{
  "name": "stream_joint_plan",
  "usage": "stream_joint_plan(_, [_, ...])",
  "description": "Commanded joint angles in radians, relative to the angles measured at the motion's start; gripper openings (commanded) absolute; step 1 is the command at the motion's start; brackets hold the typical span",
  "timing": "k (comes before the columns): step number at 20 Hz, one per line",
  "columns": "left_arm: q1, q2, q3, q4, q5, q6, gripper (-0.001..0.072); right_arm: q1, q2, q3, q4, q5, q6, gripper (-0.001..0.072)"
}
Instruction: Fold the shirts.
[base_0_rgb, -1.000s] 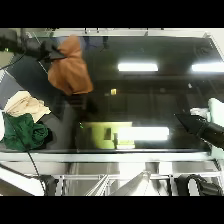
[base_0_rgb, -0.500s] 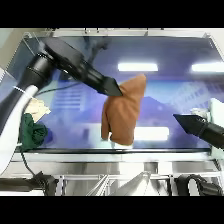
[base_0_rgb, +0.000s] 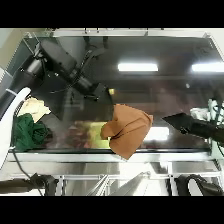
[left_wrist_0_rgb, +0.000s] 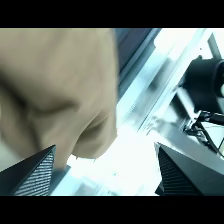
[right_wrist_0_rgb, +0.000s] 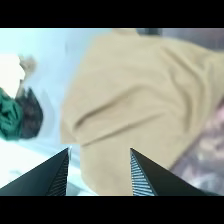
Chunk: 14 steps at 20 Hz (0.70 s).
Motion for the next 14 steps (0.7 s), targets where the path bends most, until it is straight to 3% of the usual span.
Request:
stream_joint_plan(1, [0.077,0.075,-0.271,0.021,-0.136,-0.006,0.0711,0.002,-0.262,0.0,0.005,0.002,-0.123,0.0438])
stream_joint_plan(3, [0.097,0.08,-0.439,-0.002,-0.222,0.036,0.071,0.002,-0.402,0.0,0.006,-0.018,-0.165,0.0438])
stream_joint_plan(7, [0.098,-0.018,-0.587,-0.187,-0.26,0.165,0.071,0.002,-0.632,0.0,0.006,-0.093,-0.216,0.0438])
stream_joint_plan(14, [0.021,-0.181,-0.492,-0.224,-0.246,0.19,0.0691,0.19,-0.755,0.005,0.079,-0.23,-0.226,0.0437])
